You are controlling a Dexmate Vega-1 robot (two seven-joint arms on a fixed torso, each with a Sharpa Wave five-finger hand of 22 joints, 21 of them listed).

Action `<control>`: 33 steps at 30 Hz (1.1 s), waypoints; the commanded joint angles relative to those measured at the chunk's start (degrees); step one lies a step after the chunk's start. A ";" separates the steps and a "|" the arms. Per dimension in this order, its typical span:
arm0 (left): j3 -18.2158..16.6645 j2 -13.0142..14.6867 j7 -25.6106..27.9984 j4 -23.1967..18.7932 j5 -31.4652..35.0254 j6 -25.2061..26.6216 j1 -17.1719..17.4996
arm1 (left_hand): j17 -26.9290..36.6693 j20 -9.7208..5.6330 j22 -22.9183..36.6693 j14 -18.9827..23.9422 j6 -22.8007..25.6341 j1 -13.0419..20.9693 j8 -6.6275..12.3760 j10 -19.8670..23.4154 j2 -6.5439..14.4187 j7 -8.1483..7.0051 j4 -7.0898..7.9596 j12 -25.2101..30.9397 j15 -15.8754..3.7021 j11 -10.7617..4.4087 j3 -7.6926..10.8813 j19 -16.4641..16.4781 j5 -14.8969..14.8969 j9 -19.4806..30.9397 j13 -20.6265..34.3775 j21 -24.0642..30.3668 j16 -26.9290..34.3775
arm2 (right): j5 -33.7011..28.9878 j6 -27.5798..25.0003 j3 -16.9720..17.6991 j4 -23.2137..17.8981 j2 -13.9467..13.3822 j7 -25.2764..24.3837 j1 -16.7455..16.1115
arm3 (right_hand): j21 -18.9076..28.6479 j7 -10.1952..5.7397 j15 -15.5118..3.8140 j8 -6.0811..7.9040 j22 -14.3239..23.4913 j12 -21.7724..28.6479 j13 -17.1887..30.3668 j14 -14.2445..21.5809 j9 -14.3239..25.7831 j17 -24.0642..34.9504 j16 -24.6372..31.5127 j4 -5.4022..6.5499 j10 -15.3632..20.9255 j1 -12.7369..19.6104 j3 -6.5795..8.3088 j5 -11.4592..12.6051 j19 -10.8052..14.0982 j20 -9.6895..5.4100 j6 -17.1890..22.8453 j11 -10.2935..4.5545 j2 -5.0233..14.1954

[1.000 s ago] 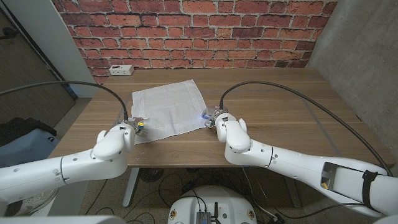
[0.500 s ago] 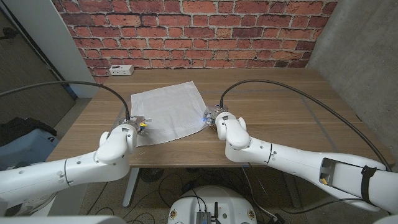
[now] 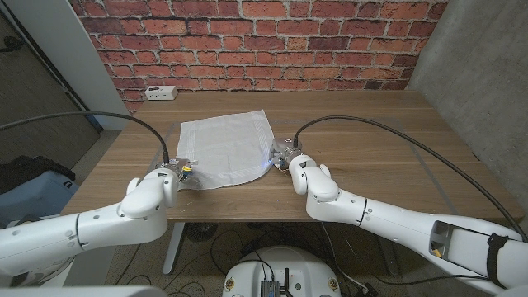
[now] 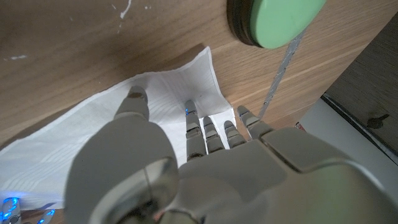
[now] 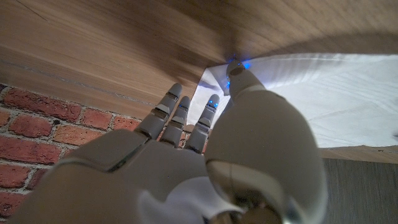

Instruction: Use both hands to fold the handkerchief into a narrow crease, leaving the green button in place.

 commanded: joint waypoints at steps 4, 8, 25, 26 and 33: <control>8.20 -0.27 -10.06 0.02 11.42 2.41 -5.59 | 0.31 0.52 0.13 -1.43 -3.19 0.69 0.27 -1.76 -2.60 -1.31 -1.05 -0.16 0.52 0.14 -1.24 -0.79 1.28 0.16 0.15 -0.25 -0.06 | 0.06 3.25 4.05 -0.59 0.07 -6.61 -3.72 | 0.12 2.02 -8.54 -0.41 0.31 0.07 0.06 0.81 0.11 0.19 0.37 -0.28 0.96 0.09 -0.34 0.19 1.11 -0.43 1.65 0.93 0.59; 14.04 -1.40 -18.90 1.46 20.84 4.35 -9.57 | 0.32 0.94 0.11 -2.50 -4.61 2.02 0.47 -3.16 -2.76 -2.03 -1.77 -0.30 1.10 0.34 -1.16 -1.14 1.96 0.19 0.15 -0.28 -0.16 | -0.32 3.50 4.48 -0.90 -0.05 -7.15 -4.23 | 0.12 2.52 -8.55 -0.57 0.31 -0.05 0.06 0.91 0.10 0.17 0.34 -0.41 1.08 0.31 -0.41 0.25 1.23 -0.43 1.86 1.22 0.65; -1.41 -13.65 -40.24 14.09 59.33 -8.84 6.57 | 0.26 2.13 0.03 -1.14 11.43 8.18 5.06 -0.34 1.21 -8.31 -2.98 1.19 0.75 -1.37 0.92 -0.68 2.47 -0.02 -0.07 0.08 0.44 | 0.12 5.48 7.90 -2.22 -0.43 -11.72 -7.48 | 0.14 2.76 -8.75 -1.20 0.29 -0.38 0.06 1.42 0.09 0.15 0.35 -0.63 1.60 0.80 -0.69 0.40 1.67 -1.18 2.28 1.45 0.92; -2.99 -14.18 -38.34 14.20 59.40 -9.78 8.07 | 0.25 2.32 -0.03 -1.48 19.30 9.61 7.13 0.82 2.12 -8.17 -3.12 1.39 0.91 -1.70 1.27 -0.65 2.30 0.13 -0.12 0.06 0.31 | 0.36 5.74 8.19 -2.22 -0.45 -11.93 -7.64 | 0.15 2.80 -8.82 -1.24 0.29 -0.38 0.06 1.54 0.09 0.15 0.38 -0.65 1.72 0.84 -0.71 0.41 1.72 -1.21 2.33 1.39 0.94; -14.01 -17.65 -21.87 13.03 53.32 -12.21 18.16 | 0.14 2.21 0.04 4.81 36.24 16.03 10.37 9.12 5.26 -4.03 -3.15 2.47 -1.79 -3.11 2.86 3.21 0.56 0.33 -0.28 0.96 1.04 | 0.39 6.21 9.31 -1.72 -0.17 -14.08 -8.45 | 0.09 3.00 -8.90 -1.58 0.29 -0.48 0.07 1.86 0.09 0.14 0.39 -0.72 2.21 1.05 -0.92 0.47 1.80 -1.62 2.60 1.43 0.99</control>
